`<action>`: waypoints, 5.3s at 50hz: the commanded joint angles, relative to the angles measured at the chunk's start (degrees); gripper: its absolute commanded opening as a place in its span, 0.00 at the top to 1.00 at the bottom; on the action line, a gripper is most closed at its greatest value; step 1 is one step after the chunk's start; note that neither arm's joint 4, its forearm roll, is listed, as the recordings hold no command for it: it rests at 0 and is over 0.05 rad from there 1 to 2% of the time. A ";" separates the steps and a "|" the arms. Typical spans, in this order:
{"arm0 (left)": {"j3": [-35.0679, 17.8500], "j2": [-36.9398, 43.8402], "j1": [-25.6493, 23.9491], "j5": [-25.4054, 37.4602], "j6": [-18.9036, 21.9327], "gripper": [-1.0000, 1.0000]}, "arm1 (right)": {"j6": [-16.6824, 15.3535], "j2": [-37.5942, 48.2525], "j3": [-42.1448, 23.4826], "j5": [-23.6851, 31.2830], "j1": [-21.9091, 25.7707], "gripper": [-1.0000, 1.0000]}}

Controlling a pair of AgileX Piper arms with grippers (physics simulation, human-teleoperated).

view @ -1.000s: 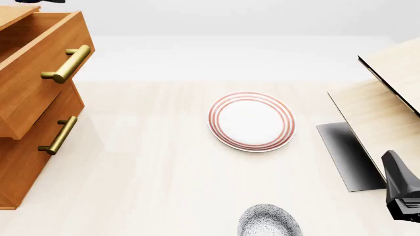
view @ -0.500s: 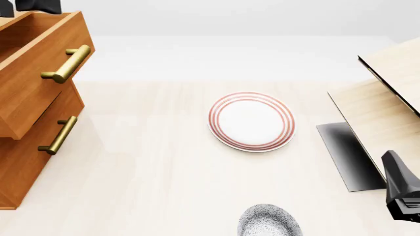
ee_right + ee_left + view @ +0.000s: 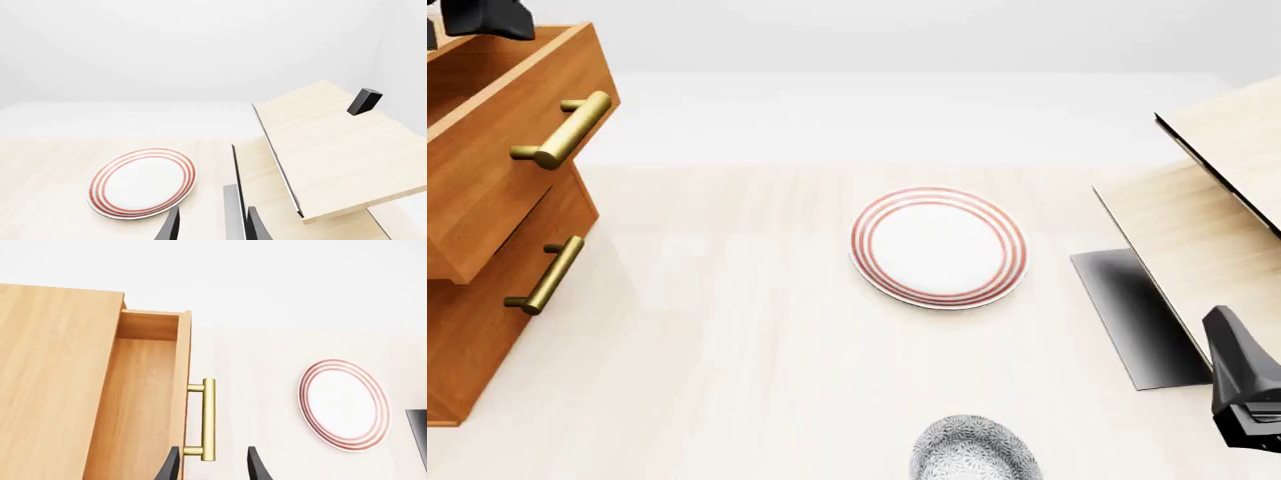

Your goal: Open the top drawer of the cabinet and put the bowl in it.

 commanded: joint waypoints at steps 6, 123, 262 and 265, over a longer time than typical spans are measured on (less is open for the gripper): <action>2.23 -1.06 2.15 -0.69 0.39 0.00 | 0.08 -0.07 0.04 -0.01 0.06 0.00; 9.95 3.53 -1.78 -6.40 2.59 0.00 | 0.06 -0.08 0.04 -0.01 0.06 0.00; 4.58 5.14 -15.71 -2.37 3.32 0.00 | 0.08 -0.09 0.04 -0.01 0.06 0.00; 4.70 3.70 -13.32 -1.44 3.99 0.00 | 0.08 -0.06 0.04 -0.02 0.06 0.00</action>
